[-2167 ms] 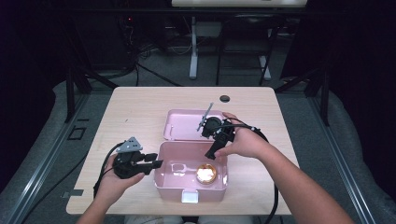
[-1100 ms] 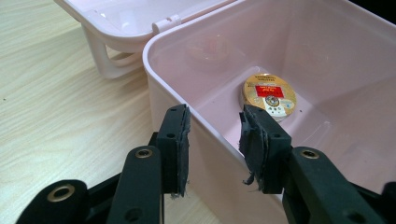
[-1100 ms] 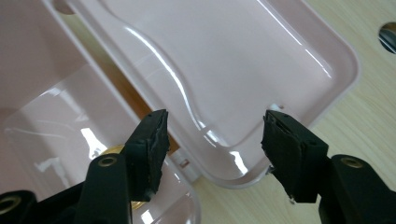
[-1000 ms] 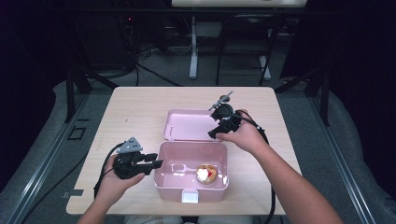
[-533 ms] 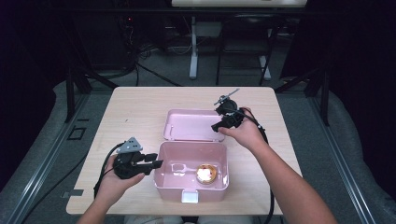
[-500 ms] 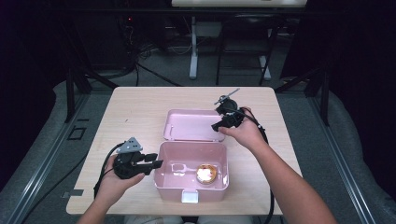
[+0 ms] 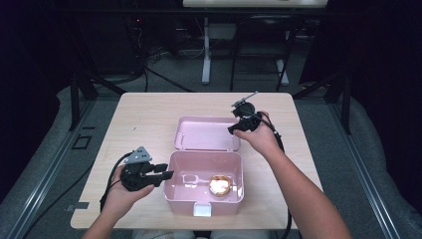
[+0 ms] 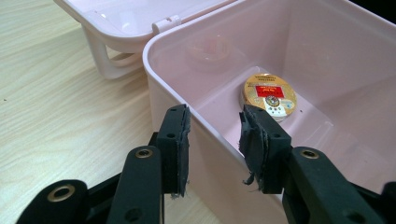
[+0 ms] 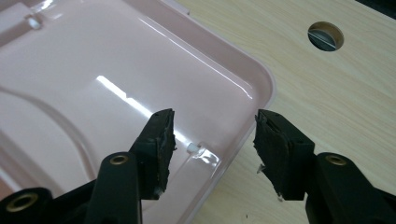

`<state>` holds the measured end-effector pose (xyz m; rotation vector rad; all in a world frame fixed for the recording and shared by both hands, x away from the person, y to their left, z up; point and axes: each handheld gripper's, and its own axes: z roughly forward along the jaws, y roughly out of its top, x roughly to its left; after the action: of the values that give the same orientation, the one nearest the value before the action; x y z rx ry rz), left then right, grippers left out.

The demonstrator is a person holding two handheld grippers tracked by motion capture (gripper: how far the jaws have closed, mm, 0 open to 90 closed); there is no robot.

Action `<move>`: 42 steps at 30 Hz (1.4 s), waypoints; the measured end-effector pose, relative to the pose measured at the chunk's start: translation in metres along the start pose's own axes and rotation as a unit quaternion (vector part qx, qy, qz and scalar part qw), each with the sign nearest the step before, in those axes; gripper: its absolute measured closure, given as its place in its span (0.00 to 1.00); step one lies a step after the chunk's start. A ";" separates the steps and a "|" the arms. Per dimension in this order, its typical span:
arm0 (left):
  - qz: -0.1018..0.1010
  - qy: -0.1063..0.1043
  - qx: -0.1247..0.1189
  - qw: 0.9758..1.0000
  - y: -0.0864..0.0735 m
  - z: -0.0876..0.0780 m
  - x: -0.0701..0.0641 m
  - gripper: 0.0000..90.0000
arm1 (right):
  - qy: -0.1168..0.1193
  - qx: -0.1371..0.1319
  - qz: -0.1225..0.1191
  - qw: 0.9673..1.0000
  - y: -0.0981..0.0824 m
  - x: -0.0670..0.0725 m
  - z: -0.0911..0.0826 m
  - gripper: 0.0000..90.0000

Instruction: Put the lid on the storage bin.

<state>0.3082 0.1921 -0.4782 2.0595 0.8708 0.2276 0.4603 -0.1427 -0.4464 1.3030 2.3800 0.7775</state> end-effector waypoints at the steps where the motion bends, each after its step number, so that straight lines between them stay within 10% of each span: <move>1: 0.000 0.001 0.000 1.000 0.000 0.000 0.000 0.69 | -0.001 -0.001 0.004 1.000 0.001 -0.001 0.002 0.54; 21: 0.000 0.001 0.000 1.000 0.000 0.000 0.000 0.69 | -0.014 0.006 0.123 0.992 -0.001 -0.023 0.036 0.70; 42: 0.002 0.001 0.000 1.000 0.000 0.000 0.000 0.69 | -0.011 0.024 0.172 0.985 -0.001 -0.026 0.043 0.86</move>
<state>0.3081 0.1918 -0.4781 2.0612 0.8669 0.2317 0.4954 -0.1516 -0.4804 1.7622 2.1948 0.7945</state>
